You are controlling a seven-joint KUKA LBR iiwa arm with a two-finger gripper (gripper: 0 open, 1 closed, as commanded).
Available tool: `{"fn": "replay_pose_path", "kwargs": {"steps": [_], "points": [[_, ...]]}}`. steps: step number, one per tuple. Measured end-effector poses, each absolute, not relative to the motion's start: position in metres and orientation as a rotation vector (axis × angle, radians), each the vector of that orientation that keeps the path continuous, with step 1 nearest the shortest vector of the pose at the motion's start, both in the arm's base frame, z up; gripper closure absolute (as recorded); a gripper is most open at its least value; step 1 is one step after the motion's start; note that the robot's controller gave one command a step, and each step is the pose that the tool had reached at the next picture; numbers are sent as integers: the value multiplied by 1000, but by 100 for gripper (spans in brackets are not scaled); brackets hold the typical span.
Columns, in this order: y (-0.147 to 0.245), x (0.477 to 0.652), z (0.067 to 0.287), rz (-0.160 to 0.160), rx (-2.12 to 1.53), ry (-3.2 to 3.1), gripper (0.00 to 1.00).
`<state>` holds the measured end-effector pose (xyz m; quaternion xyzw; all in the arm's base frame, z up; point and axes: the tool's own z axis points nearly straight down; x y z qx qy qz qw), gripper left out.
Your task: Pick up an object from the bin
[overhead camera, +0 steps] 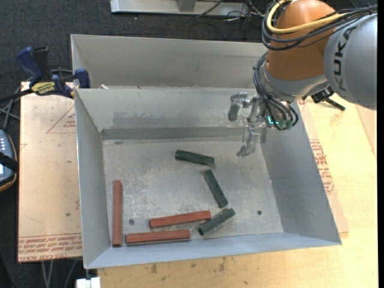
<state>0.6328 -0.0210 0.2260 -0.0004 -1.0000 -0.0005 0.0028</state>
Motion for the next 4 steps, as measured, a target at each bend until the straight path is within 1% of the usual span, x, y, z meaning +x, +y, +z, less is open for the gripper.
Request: {"fn": "replay_pose_path", "kwargs": {"steps": [1,2,3,4], "points": [[-21,634,230,-1,-1,-3144,0],[-3,640,190,1,114,-3148,0],[6,630,121,-1,359,-3127,0],[40,630,88,-1,314,-3124,0]]}}
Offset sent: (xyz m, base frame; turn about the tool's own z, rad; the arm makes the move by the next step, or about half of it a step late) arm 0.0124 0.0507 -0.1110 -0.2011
